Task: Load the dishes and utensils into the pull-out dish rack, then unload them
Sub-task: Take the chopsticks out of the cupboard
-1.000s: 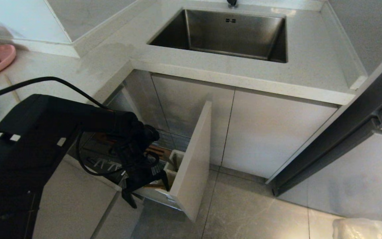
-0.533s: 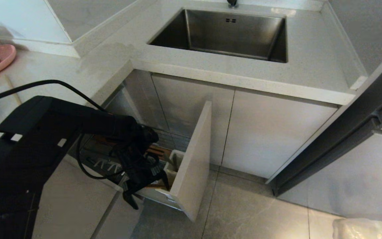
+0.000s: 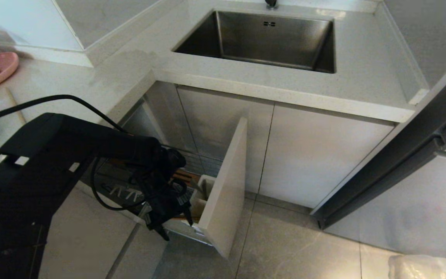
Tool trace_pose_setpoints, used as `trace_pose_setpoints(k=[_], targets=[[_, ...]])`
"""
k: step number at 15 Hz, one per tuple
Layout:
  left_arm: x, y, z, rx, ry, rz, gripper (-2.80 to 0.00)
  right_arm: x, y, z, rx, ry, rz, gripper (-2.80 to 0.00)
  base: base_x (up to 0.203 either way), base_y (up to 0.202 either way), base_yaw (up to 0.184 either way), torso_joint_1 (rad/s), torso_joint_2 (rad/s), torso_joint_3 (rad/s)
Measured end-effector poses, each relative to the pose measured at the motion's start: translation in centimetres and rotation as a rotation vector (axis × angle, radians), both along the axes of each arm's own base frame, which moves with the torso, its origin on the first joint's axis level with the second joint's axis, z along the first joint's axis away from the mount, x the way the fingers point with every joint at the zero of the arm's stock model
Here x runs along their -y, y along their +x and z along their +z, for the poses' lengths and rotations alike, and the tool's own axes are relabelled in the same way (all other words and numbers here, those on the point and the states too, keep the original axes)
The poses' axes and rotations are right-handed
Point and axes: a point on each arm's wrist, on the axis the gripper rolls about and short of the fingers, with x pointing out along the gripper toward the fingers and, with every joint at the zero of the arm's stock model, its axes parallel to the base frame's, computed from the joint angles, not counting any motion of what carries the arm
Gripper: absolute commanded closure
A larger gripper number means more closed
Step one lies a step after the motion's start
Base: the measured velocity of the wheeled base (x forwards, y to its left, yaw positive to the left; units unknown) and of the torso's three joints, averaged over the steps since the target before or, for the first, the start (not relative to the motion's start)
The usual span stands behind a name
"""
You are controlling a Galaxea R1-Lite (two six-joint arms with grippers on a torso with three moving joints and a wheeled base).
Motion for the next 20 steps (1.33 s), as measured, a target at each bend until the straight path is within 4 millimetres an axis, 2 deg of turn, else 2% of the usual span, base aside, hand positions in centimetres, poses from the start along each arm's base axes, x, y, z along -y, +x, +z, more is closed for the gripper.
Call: trace_pose_setpoints(k=[10,13,16,20], targets=[[0.0,-0.2,0.7,0.013,-0.006,-0.001,0.00,0.0,0.0,0.0,0.000,0.000,0.000,0.00,0.000,0.000,0.000,0.000,0.00,0.000],[-0.2,-0.9,2.8,0.056,-0.020,-0.001,0.00,0.0,0.0,0.0,0.000,0.000,0.000,0.00,0.000,0.000,0.000,0.000,0.00,0.000],[-0.4,-2.5,6.1,0.116,-0.040,-0.009,0.00,0.0,0.0,0.0,0.000,0.000,0.000,0.00,0.000,0.000,0.000,0.000,0.00,0.000],[-0.5,-4.3,9.2,0.175,-0.060,-0.023,0.00,0.0,0.0,0.0,0.000,0.000,0.000,0.00,0.000,0.000,0.000,0.000,0.00,0.000]])
